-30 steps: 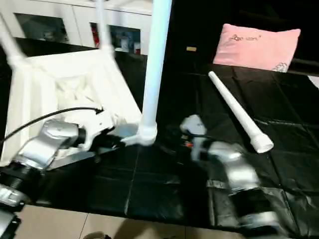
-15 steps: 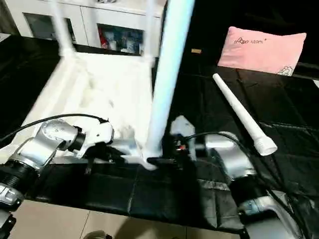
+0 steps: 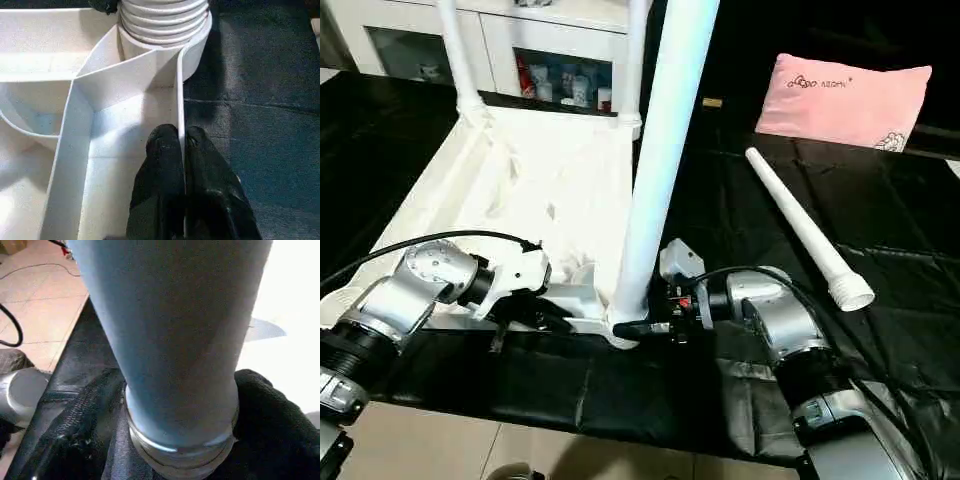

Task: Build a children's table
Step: Rotate leg to tighten

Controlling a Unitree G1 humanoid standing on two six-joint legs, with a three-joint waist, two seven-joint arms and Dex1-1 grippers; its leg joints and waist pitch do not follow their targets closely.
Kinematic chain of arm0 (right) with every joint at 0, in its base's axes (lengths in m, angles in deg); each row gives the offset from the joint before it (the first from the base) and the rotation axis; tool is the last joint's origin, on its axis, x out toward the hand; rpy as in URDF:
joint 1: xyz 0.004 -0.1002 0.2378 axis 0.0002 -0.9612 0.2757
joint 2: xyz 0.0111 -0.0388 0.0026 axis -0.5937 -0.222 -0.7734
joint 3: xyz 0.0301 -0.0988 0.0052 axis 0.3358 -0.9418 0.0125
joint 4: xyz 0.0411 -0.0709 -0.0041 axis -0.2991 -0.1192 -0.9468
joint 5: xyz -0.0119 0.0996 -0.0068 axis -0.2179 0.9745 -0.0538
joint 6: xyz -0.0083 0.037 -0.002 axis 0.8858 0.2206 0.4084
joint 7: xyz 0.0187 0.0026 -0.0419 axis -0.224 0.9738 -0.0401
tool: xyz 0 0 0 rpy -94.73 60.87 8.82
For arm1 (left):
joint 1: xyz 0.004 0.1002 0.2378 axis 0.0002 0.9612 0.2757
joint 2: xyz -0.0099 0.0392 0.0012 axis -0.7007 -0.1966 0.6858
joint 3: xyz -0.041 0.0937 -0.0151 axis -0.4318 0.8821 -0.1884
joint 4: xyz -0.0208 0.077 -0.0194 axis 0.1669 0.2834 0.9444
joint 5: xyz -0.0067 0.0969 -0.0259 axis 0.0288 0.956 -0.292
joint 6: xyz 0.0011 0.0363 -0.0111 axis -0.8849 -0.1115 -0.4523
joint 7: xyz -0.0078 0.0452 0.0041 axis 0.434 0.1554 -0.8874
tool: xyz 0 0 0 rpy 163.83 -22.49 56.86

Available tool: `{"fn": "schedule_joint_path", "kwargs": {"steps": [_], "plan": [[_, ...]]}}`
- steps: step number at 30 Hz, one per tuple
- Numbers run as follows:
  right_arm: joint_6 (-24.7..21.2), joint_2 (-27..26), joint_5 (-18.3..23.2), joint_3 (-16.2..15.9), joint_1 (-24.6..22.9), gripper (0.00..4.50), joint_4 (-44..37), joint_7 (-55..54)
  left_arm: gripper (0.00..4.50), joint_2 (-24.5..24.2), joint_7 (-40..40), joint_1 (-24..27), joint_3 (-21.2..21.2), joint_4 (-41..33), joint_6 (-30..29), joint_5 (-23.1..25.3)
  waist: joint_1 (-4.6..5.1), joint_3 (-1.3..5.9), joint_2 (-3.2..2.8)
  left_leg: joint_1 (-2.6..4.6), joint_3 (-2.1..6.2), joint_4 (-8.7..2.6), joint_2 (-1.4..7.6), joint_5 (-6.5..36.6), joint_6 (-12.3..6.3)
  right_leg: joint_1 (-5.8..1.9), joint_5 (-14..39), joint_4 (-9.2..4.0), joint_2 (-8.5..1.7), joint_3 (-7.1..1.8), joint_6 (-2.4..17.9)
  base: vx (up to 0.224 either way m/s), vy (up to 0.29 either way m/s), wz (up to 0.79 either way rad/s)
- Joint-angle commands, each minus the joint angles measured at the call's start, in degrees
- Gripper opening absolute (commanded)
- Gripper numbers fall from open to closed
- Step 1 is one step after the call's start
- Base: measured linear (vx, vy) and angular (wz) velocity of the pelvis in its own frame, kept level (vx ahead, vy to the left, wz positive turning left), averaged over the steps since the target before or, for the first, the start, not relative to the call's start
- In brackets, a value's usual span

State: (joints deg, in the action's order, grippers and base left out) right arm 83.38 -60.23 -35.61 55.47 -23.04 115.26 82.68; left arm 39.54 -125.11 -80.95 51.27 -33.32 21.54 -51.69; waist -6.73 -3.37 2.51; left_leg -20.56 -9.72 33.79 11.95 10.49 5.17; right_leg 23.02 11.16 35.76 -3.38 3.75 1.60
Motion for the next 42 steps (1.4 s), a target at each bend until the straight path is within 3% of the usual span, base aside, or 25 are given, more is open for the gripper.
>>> {"fn": "schedule_joint_path", "kwargs": {"steps": [1,10,16,18,20,22,24,26,28,29,31,36,37,39,42], "plan": [[-0.52,0.57,0.68,-0.04,0.55,3.06,0.05,1.45,0.0,0.3,-1.8,-0.77,1.25,-0.96,1.3,0.12,0.19,4.13,-0.72,0.45,-0.1,-3.56,1.6,7.86,-1.93,-3.37,4.01,-3.48,-4.41,-2.8,13.62,0.0,0.0,0.0],[-1.19,0.2,0.57,-0.09,-0.28,2.78,-0.43,2.04,0.0,0.5,-1.82,-0.58,0.94,-0.72,0.23,-0.03,0.21,4.18,-0.8,0.42,-0.03,-3.56,1.58,7.69,-1.78,-3.4,3.45,-3.37,-4.34,-2.76,13.68,0.0,0.0,0.0],[-4.35,-1.03,1.91,1.17,-1.99,2.77,-1.92,-0.66,0.0,2.49,0.54,-0.74,-0.87,-0.54,-4.44,-1.69,0.14,4.13,-0.9,0.51,-0.05,-3.59,1.6,8.34,-1.47,-3.42,4.42,-3.52,-4.4,-2.8,13.69,0.0,0.0,0.0],[-6.99,-2.77,1.09,2.02,-2.77,2.77,-2.31,-6.9,0.0,4.97,5.34,-1.8,-2.93,0.24,-7.62,-2.36,0.22,3.95,-0.86,0.51,-0.03,-3.7,1.56,9.18,-1.12,-3.31,6.12,-3.72,-4.33,-2.81,13.24,0.0,0.0,0.0],[-7.3,-3.32,0.55,2.17,-2.96,2.77,-2.33,-8.85,0.0,5.67,6.78,-2.14,-3.52,0.45,-8.63,-2.48,0.62,3.68,-0.71,0.57,0.15,-3.92,1.33,11.4,-0.05,-3.32,11.51,-4.33,-4.5,-2.81,11.97,0.0,0.0,0.0],[-8.88,-7.18,-2.19,3.09,-3.09,2.77,-0.58,-19.82,0.0,8.98,14.12,-3.91,-5.77,1.29,-13.35,-2.28,0.89,3.55,-0.37,0.64,0.22,-3.99,1.19,12.34,0.6,-3.32,15.67,-4.72,-4.57,-2.88,10.51,0.0,0.0,0.0],[-10.21,-10.84,-2.93,4.55,-2.76,2.77,1.12,-27.38,0.0,11.75,19.47,-5.2,-7.54,1.62,-17.38,-2.33,1.67,3.51,-0.27,0.51,0.47,-4.03,0.88,12.44,1.51,-3.32,21.2,-5.23,-4.7,-2.69,8.38,0.0,0.0,0.0],[-11.46,-14.64,-2.1,6.66,-2.08,2.76,2.8,-33.21,0.0,14.18,23.68,-6.08,-8.54,1.39,-20.49,-1.91,2.07,3.51,-0.24,0.13,0.58,-4.09,0.82,11.84,1.57,-3.37,23.14,-5.38,-4.72,-2.62,7.03,0.0,0.0,0.0],[-12.23,-18.23,-1.63,8.44,-0.69,2.76,5.51,-39.56,0.0,16.81,28.67,-7.2,-9.73,2.04,-22.63,-1.47,2.35,3.74,-0.01,0.12,0.49,-3.9,0.8,10.56,1.02,-3.26,21.02,-5.31,-4.57,-2.73,7.13,0.0,0.0,0.0],[-12.39,-20.94,-1.48,9.9,0.76,2.76,8.27,-45.34,0.0,19.01,32.86,-8.21,-10.96,2.82,-24.12,-1.45,2.84,3.72,-0.23,0.22,0.43,-3.88,0.85,10.3,1.08,-2.97,18.9,-5.05,-4.46,-2.79,8.29,0.0,0.0,0.0],[-12.39,-23.05,-1.28,11.37,2.53,2.76,11.43,-50.62,0.0,20.81,36.01,-9.12,-11.99,3.64,-24.83,-1.65,3.18,3.95,-0.17,0.24,0.44,-3.77,0.63,9.51,1.26,-3.2,17.12,-4.97,-4.32,-2.64,9.02,0.0,0.0,0.0],[-10.76,-26.13,-2.48,13.37,5.84,2.76,15.82,-56.29,0.0,22.32,38.58,-9.64,-11.78,3.56,-25.94,-0.32,3.47,4.1,-0.26,0.04,0.12,-3.64,0.59,7.06,-1.02,-3.47,8.64,-4.41,-4.2,-2.83,10.96,0.0,0.0,0.0],[-10.43,-26.35,-2.23,13.99,6.17,2.76,16.08,-56.42,0.0,22.18,38.49,-9.49,-11.57,3.37,-25.91,-0.17,3.47,4.08,-0.18,0.04,0.1,-3.66,0.63,6.98,-1.22,-3.48,8.36,-4.41,-4.23,-2.84,11.02,0.0,0.0,0.0],[-9.98,-26.62,-2.2,14.93,6.71,3.32,16.65,-56.92,0.0,21.78,38.33,-9.18,-11.18,3.03,-26.03,0.21,3.57,3.89,-0.28,0.1,0.11,-3.79,0.67,7.95,-1.39,-3.44,9.83,-4.59,-4.23,-2.78,10.92,0.0,0.0,0.0],[-8.59,-26.14,-2.82,15.09,7.0,3.65,17.31,-56.73,0.0,20.99,38.34,-8.76,-10.84,3.09,-25.81,0.78,3.75,3.75,-0.39,0.23,0.14,-3.86,0.75,9.73,-1.06,-3.29,13.01,-4.97,-4.36,-2.77,10.37,0.0,0.0,0.0]]}}
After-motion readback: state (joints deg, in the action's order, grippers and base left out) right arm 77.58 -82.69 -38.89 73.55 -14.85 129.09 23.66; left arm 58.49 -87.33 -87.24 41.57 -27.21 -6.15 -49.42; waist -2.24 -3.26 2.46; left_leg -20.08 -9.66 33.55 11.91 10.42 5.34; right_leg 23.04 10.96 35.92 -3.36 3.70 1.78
